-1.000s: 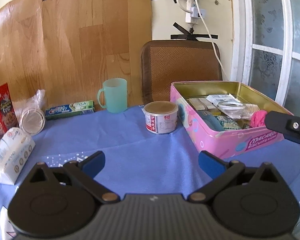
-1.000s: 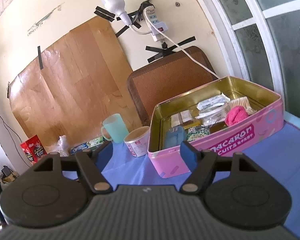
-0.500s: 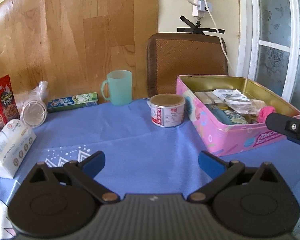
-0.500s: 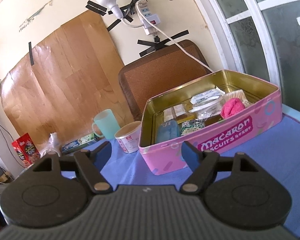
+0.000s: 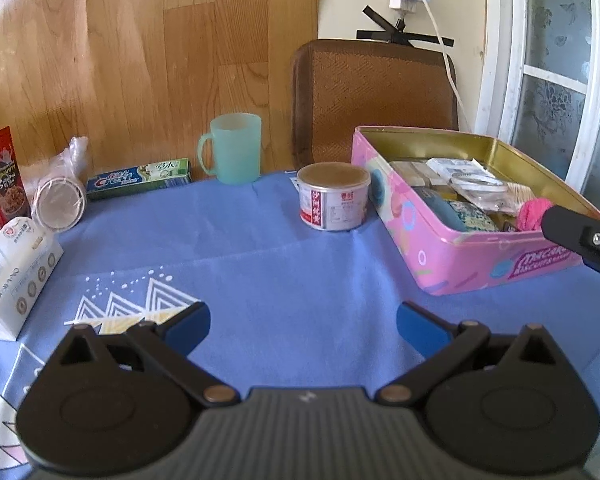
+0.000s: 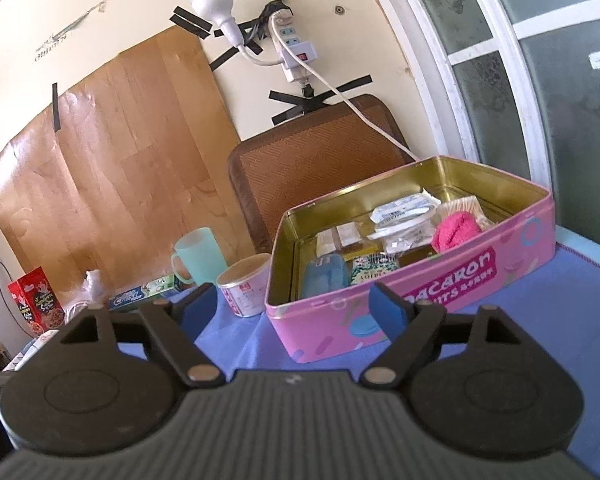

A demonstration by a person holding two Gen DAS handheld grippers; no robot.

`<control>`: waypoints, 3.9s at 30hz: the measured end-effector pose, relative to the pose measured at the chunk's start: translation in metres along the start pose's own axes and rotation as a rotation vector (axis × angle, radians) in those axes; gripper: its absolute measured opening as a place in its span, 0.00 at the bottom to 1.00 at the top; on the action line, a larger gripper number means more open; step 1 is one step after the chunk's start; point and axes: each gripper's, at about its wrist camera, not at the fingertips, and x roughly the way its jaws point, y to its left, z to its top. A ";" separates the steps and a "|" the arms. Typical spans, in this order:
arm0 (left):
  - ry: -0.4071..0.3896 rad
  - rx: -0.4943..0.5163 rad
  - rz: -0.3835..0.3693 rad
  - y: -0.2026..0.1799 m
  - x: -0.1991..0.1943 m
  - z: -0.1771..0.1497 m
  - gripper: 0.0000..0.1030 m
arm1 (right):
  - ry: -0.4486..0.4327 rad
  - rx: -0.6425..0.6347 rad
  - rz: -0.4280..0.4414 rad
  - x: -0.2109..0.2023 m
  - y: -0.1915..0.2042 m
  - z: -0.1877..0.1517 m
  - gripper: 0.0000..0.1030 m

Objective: Organize soft objects

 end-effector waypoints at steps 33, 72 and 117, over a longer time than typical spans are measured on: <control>-0.041 0.003 -0.013 0.004 -0.003 -0.005 1.00 | -0.006 0.000 -0.016 0.003 0.002 -0.001 0.84; -0.033 0.031 0.005 -0.004 0.003 -0.002 1.00 | -0.017 -0.031 -0.035 0.010 0.001 0.002 0.84; -0.095 -0.021 0.017 0.014 0.005 0.006 1.00 | -0.029 -0.073 -0.064 0.017 0.009 0.002 0.84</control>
